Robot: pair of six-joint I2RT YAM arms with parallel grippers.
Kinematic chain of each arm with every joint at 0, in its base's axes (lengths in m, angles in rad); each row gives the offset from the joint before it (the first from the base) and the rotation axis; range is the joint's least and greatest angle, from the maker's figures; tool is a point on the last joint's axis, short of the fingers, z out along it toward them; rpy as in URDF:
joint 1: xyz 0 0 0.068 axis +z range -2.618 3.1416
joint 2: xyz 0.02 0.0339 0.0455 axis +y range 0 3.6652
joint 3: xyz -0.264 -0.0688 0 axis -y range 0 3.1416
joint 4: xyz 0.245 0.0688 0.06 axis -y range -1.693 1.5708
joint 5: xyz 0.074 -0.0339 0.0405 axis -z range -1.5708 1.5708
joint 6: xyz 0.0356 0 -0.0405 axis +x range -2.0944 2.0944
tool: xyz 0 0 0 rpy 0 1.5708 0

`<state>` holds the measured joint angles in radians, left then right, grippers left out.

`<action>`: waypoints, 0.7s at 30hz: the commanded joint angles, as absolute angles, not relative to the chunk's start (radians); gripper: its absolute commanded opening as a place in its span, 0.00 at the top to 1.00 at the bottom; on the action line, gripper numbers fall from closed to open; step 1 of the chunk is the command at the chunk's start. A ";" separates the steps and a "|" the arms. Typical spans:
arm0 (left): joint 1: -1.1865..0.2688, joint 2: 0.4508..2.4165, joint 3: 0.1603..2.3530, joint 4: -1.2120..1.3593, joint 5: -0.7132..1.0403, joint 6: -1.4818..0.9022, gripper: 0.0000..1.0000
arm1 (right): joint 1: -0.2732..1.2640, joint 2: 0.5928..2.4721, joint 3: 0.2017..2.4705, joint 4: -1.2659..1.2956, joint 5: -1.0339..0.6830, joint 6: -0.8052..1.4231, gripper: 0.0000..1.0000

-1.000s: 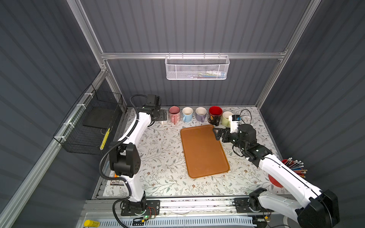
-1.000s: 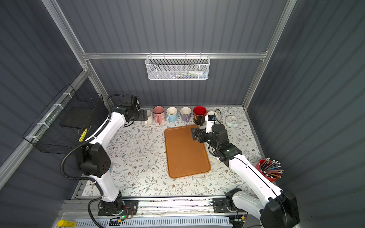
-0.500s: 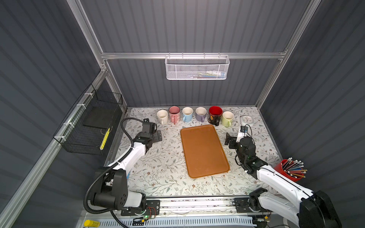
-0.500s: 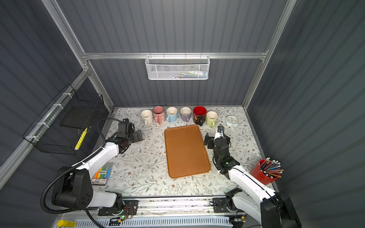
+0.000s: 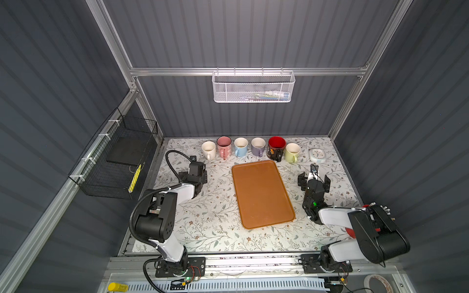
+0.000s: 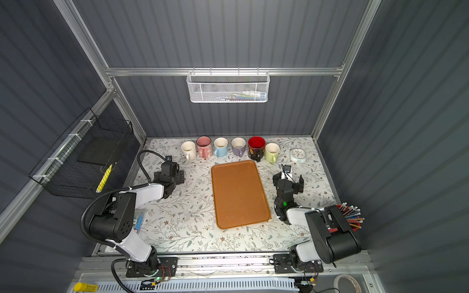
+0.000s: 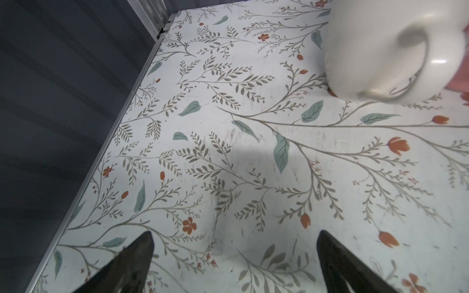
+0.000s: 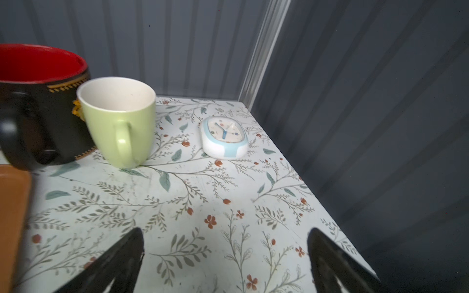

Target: Turn the mug right side up

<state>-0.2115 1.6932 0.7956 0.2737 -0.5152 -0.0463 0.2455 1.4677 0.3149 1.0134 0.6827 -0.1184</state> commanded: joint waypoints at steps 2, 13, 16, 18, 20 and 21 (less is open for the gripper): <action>-0.177 1.752 0.776 0.423 -0.461 0.041 0.00 | 0.193 1.463 0.321 1.084 0.642 -0.085 0.01; -0.083 1.681 0.511 0.799 -0.269 -0.006 0.00 | 0.034 1.413 0.346 0.918 0.376 0.067 0.01; -0.083 1.708 0.422 0.990 -0.236 0.008 0.00 | 0.035 1.404 0.299 0.994 0.354 0.055 0.01; -0.084 1.704 0.397 1.038 -0.217 0.018 0.00 | 0.051 1.397 0.220 1.141 0.341 0.031 0.01; -0.084 1.699 0.403 1.013 -0.220 0.014 0.00 | 0.075 1.426 0.112 1.367 0.325 -0.003 0.01; -0.084 1.708 0.405 1.027 -0.221 0.015 0.00 | 0.093 1.463 0.070 1.481 0.331 -0.017 0.01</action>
